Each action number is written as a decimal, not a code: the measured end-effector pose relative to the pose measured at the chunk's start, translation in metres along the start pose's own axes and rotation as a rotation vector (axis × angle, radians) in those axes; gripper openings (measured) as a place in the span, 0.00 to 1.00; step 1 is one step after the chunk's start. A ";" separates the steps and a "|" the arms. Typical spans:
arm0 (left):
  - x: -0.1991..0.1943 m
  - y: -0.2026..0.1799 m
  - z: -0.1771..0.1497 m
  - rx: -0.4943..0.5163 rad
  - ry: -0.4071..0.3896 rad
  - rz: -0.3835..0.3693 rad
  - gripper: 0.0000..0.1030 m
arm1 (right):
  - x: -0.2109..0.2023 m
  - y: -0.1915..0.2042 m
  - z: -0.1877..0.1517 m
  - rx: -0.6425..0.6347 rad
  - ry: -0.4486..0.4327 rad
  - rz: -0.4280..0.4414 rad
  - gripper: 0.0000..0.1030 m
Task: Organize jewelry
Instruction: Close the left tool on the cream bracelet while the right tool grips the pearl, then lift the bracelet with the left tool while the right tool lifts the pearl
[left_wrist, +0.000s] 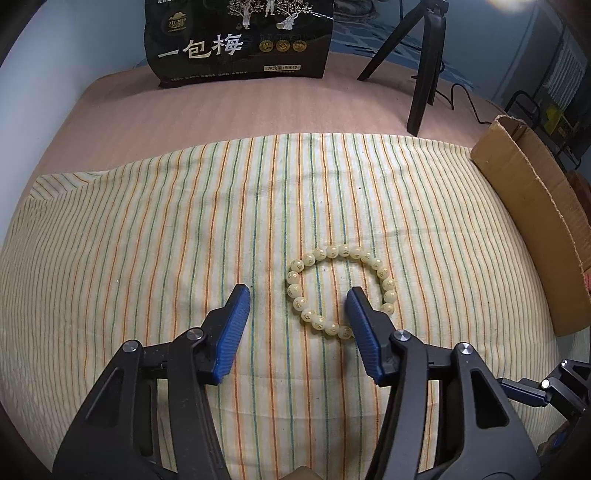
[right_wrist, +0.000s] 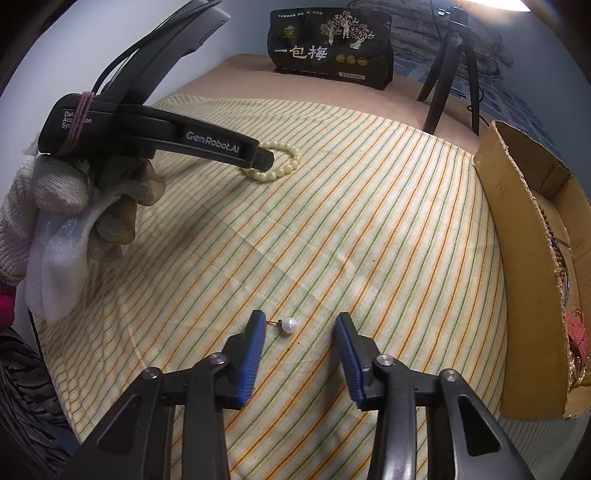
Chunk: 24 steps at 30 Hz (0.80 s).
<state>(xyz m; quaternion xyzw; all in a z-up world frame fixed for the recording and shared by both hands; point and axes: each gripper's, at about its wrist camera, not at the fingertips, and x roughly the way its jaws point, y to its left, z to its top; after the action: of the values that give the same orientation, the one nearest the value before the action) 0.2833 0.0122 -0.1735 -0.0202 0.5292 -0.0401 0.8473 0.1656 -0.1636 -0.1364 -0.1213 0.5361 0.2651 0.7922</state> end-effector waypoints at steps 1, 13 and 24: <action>0.000 -0.001 0.000 0.005 -0.002 0.005 0.50 | 0.000 0.001 0.000 -0.005 0.000 -0.001 0.33; -0.001 -0.004 0.000 0.018 -0.018 0.021 0.06 | 0.001 0.005 0.001 -0.006 0.001 0.017 0.09; -0.004 0.006 0.004 -0.057 -0.003 -0.076 0.06 | -0.001 0.006 0.000 0.001 -0.004 0.018 0.09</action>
<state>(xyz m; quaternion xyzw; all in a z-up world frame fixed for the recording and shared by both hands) 0.2855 0.0186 -0.1681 -0.0647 0.5278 -0.0571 0.8450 0.1618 -0.1593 -0.1352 -0.1154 0.5359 0.2721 0.7909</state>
